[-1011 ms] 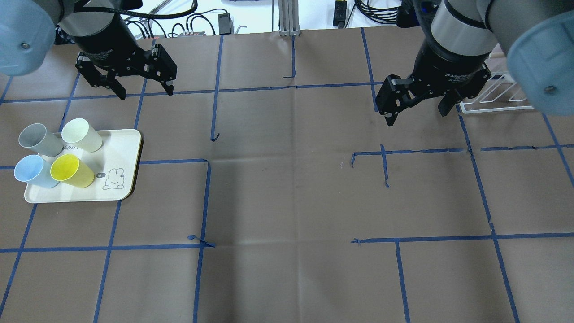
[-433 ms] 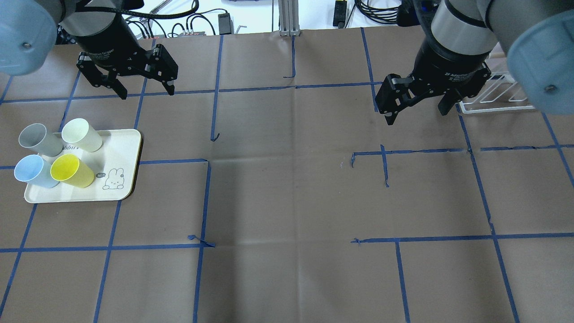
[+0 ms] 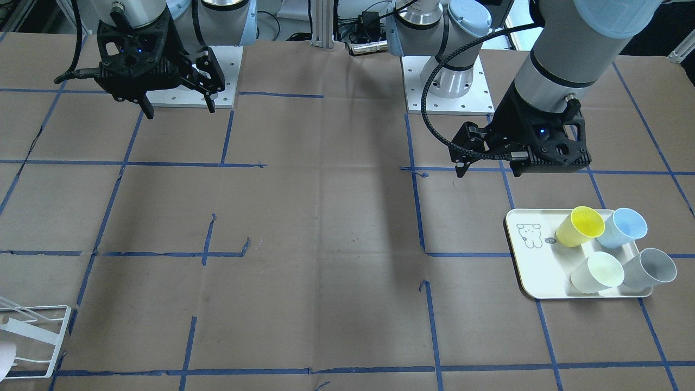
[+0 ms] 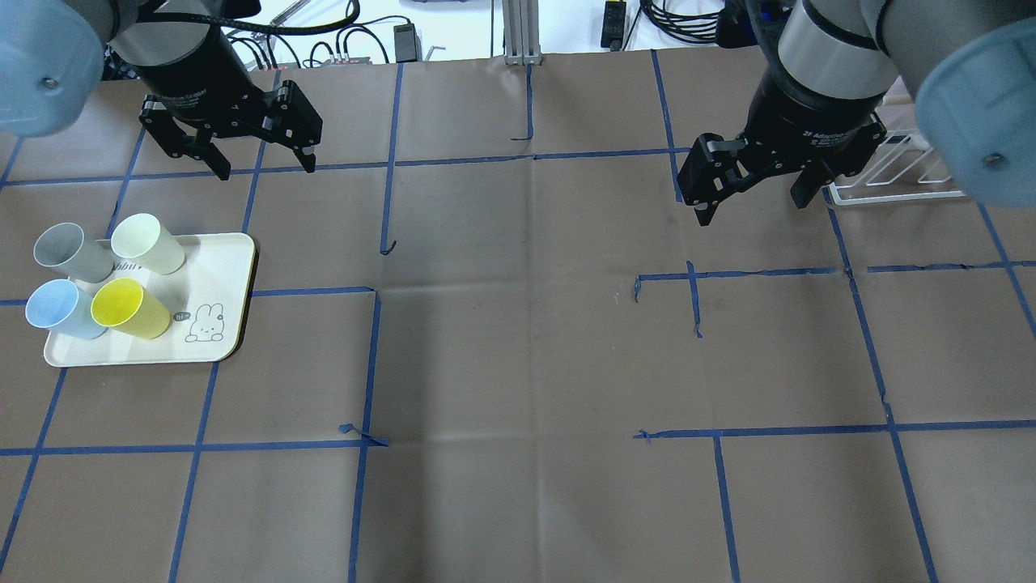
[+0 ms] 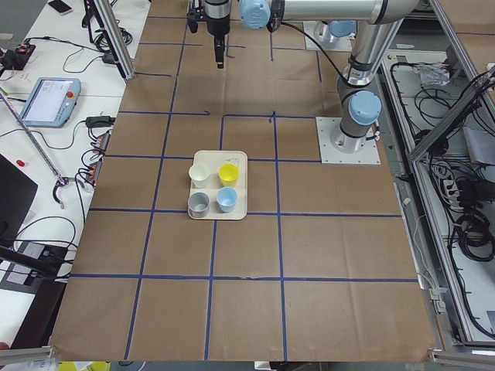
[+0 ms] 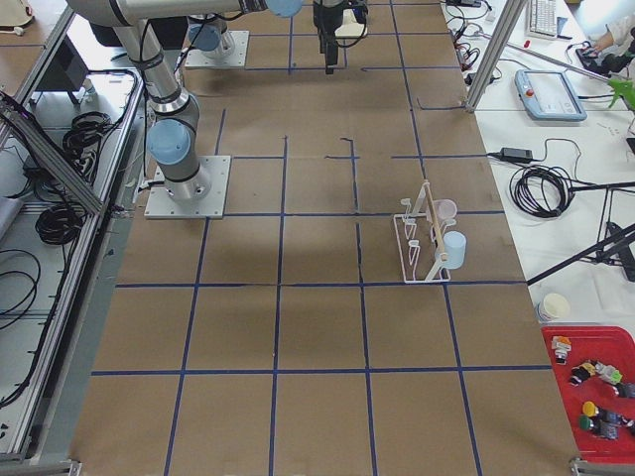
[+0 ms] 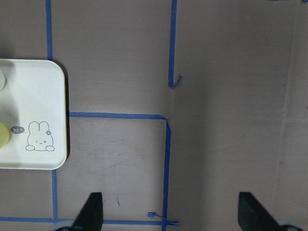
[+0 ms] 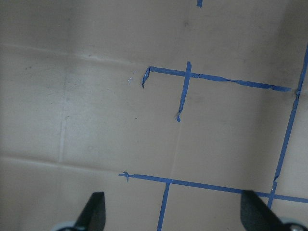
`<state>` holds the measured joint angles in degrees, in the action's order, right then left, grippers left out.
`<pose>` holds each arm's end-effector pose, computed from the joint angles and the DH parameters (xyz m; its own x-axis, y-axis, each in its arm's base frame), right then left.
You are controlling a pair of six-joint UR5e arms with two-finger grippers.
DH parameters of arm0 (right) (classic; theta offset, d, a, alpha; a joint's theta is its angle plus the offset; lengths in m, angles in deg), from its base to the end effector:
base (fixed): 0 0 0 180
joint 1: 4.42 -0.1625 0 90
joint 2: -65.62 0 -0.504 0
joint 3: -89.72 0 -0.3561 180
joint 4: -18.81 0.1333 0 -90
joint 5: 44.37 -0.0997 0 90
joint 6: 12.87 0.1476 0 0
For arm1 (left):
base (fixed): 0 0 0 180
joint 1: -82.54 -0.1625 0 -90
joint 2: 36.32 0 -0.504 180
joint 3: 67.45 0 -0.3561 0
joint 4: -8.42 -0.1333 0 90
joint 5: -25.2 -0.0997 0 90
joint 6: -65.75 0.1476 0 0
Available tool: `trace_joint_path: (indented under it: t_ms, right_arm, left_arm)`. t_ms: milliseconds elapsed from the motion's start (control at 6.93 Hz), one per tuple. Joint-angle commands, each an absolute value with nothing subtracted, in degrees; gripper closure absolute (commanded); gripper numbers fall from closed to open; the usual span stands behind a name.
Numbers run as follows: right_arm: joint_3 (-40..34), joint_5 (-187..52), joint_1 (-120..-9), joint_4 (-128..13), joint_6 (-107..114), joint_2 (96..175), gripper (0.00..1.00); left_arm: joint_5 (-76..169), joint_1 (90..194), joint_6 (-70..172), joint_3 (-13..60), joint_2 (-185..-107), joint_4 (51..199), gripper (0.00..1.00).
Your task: Transfer IKEA cup to right arm and place on rack
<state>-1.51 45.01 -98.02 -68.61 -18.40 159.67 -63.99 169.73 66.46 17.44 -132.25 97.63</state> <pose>0.1610 -0.4111 0.5356 -0.9873 -0.1587 -0.0104 -0.1587 0.9873 -0.0052 -0.1103 -0.5138 0.5111 -0.9992 -0.0366 0.0141 -0.0366 0.9993 0.0003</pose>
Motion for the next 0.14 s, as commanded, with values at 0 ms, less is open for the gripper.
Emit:
trace_joint_path:
  t_ms: [0]
  right_arm:
    - [-1.4,45.0,-98.0,-68.6,-18.4,159.8,0.00]
  left_arm:
    - [-63.9,169.7,66.5,17.5,-132.2,97.6,0.01]
